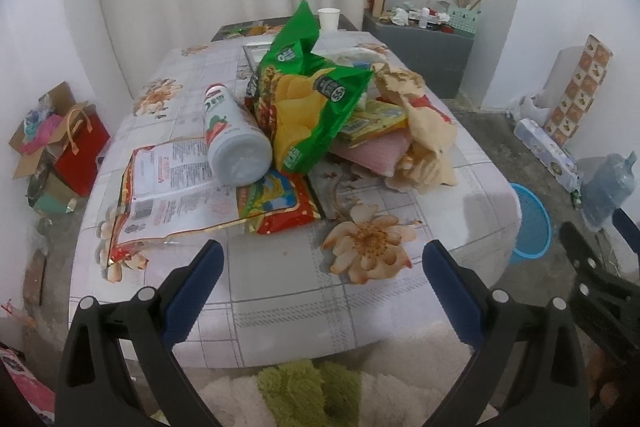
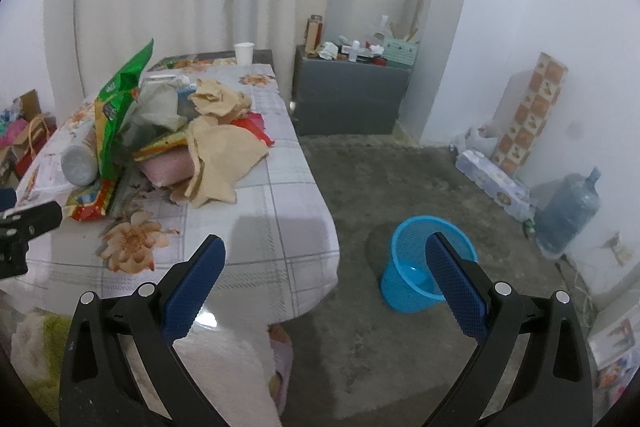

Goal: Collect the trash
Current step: 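Grasp the white AD milk bottle with left tool while right tool grasps green chip bag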

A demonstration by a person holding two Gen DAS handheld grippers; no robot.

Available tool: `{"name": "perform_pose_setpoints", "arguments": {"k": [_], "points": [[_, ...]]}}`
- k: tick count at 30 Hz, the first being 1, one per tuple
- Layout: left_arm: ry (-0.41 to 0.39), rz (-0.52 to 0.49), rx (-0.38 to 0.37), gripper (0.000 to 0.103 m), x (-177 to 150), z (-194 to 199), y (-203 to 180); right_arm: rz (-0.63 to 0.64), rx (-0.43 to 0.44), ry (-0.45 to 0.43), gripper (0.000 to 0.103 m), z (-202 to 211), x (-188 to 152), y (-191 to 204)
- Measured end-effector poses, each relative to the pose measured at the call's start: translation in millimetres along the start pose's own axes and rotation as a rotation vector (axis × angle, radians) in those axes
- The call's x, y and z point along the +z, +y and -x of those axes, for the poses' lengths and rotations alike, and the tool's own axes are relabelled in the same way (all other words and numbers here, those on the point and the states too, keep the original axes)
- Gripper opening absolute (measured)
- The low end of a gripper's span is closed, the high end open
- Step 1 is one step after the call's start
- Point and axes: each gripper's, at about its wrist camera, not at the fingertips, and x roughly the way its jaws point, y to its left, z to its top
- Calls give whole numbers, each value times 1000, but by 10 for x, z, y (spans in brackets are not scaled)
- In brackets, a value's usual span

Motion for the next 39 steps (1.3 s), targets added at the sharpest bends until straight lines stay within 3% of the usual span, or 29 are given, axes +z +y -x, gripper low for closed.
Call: {"name": "perform_pose_setpoints", "arguments": {"k": [6, 14, 20, 22, 24, 26, 30, 36, 39], "points": [[27, -2, 19, 98, 47, 7, 40, -8, 56, -66, 96, 10, 172, 23], [40, 161, -65, 98, 124, -54, 465, -17, 144, -184, 96, -63, 593, 157], [43, 254, -204, 98, 199, -183, 761, -66, 283, -165, 96, -278, 789, 294], [19, 302, -272, 98, 226, -205, 898, -68, 313, -156, 96, -345, 874, 362], [-60, 369, -353, 98, 270, -184, 1112, -63, 346, -148, 96, -363, 928, 435], [-136, 366, -338, 98, 347, -151, 1250, -46, 382, -136, 96, -393, 1015, 532], [-256, 270, -230, 98, 491, -111, 1434, -18, 467, -125, 96, -421, 1163, 719], [-215, 259, -296, 97, 756, -415, 1553, 14, 601, -52, 96, -648, 1390, 1076], [-166, 269, -288, 97, 902, -682, 1555, 3, 666, -4, 96, -773, 1503, 1212]]}}
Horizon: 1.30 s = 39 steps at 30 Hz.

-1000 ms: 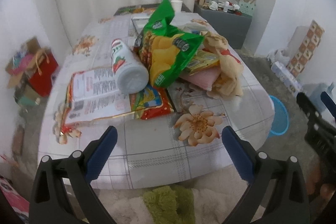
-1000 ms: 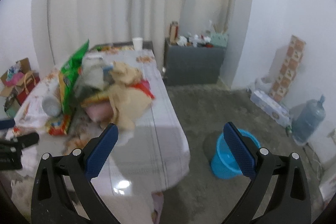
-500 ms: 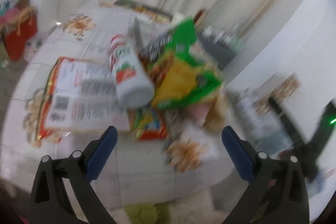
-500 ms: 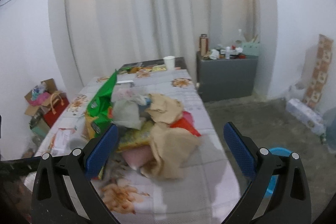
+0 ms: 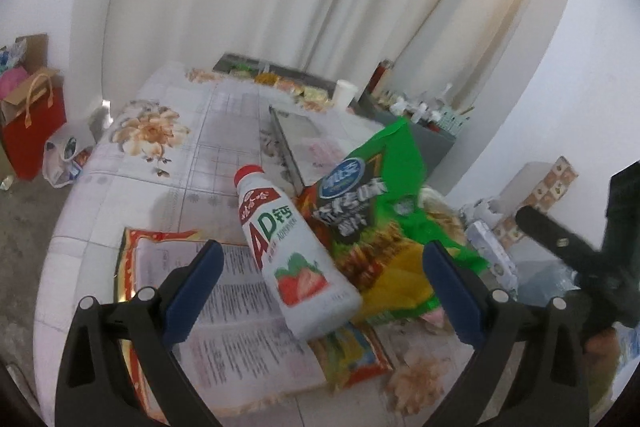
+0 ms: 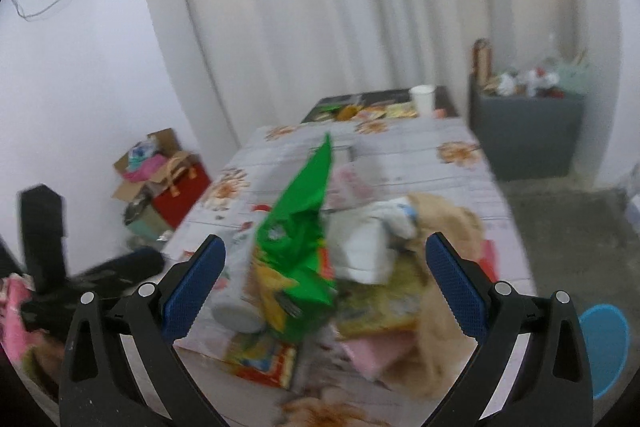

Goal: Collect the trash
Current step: 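Grasp the white AD milk bottle with left tool while right tool grasps green chip bag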

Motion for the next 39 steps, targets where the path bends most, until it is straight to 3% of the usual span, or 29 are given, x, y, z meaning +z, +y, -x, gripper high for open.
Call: {"name": "perform_pose_setpoints", "arguments": {"k": [4, 9, 13, 25, 28, 30, 35, 39], "points": [[118, 57, -15, 97, 89, -443, 148, -8, 29, 73, 93, -285, 122, 48], [194, 158, -45, 86, 82, -779, 327, -47, 74, 170, 72, -538, 149, 67], [230, 208, -62, 81, 81, -928, 406, -78, 125, 207, 62, -598, 175, 78], [340, 259, -30, 78, 9, -1191, 510, -63, 61, 318, 59, -898, 118, 118], [349, 262, -33, 77, -12, -1212, 535, -58, 64, 336, 50, -940, 93, 140], [345, 265, -50, 68, -13, -1202, 534, -51, 68, 335, 45, -935, 94, 160], [327, 275, -48, 65, -6, -1135, 540, -48, 98, 322, 29, -890, 115, 184], [299, 285, -51, 64, -12, -1003, 568, -54, 128, 309, 24, -855, 112, 227]]}}
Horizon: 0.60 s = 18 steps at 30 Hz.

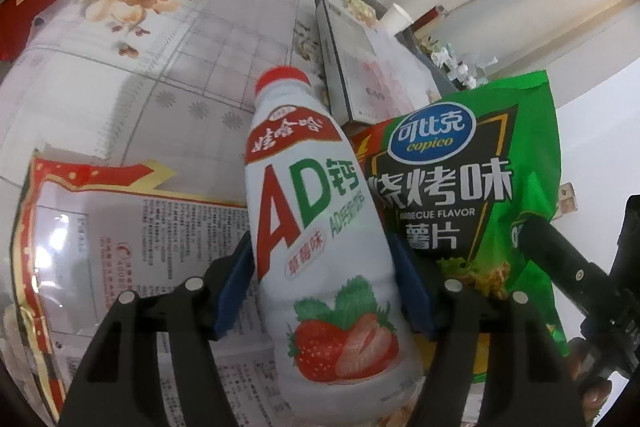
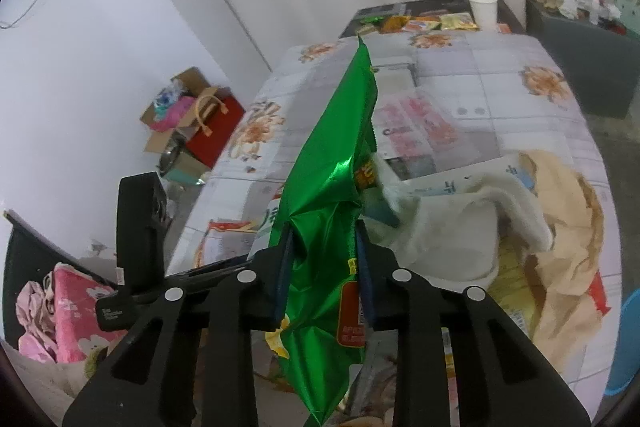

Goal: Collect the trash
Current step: 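Grasp the white AD milk bottle with left tool while right tool grasps green chip bag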

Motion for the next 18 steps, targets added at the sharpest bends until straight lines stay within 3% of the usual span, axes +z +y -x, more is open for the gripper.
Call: {"name": "perform_pose_setpoints", "arguments": {"k": [18], "points": [[-136, 12, -74, 61, -132, 749, -184, 49, 84, -154, 18, 547, -107, 200]]}}
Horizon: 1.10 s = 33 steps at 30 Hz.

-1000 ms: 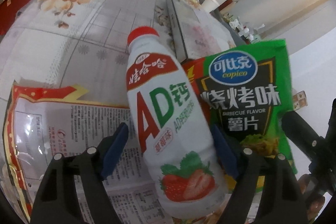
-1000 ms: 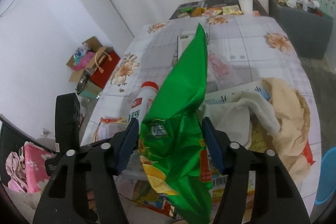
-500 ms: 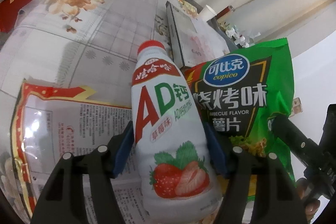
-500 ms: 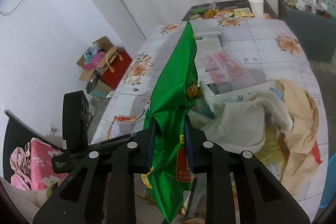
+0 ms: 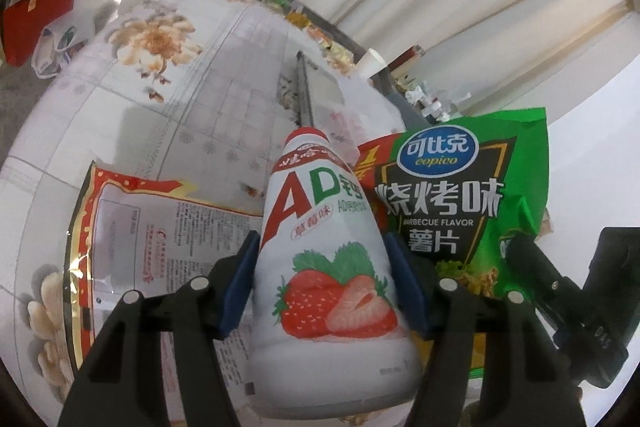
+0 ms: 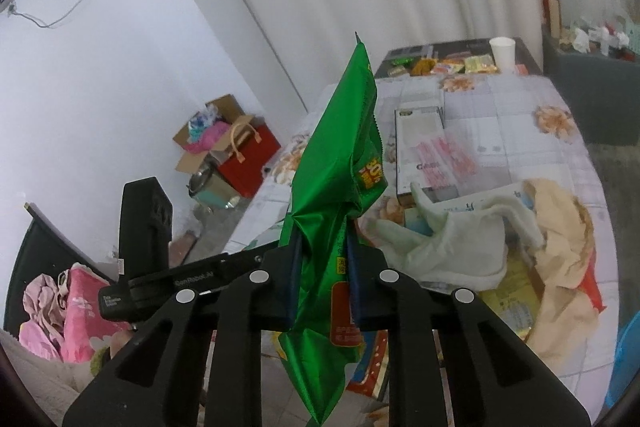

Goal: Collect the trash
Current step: 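Carry the bottle and chip bag over the blue wastebasket and release both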

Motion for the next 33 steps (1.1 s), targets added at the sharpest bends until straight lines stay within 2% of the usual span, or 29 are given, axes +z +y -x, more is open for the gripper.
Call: {"name": "perform_pose_setpoints", "arguments": {"k": [4, 8, 11, 14, 17, 19, 22, 25, 28, 30, 33], "points": [[-31, -55, -30, 61, -26, 162, -264, -4, 7, -63, 17, 265, -14, -13], [-39, -157, -70, 61, -38, 233, -694, -26, -14, -156, 17, 666, -85, -125], [-21, -249, -105, 61, -89, 149, -1112, -72, -58, -225, 17, 1016, -194, -314], [32, -351, -156, 61, -198, -99, -1632, -151, -130, -292, 17, 1412, -358, -617], [130, -460, -218, 61, -412, -541, -2235, -256, -217, -357, 17, 1825, -595, -1033], [241, -498, -251, 61, -633, -972, -2663, -374, -253, -398, 17, 2119, -809, -1427], [354, -585, -249, 61, -1038, -1515, -3163, -521, -311, -449, 17, 2450, -1129, -1983], [482, -712, -226, 61, -1633, -2202, -3766, -666, -354, -467, 17, 2612, -1429, -2518], [609, -791, -174, 61, -2135, -2879, -4177, -854, -371, -487, 17, 2694, -1808, -3211], [662, -815, -142, 61, -2384, -3264, -4349, -958, -385, -487, 17, 2658, -2002, -3614], [715, -823, -94, 61, -2729, -3932, -4513, -1126, -331, -497, 17, 2488, -2317, -4252]]}}
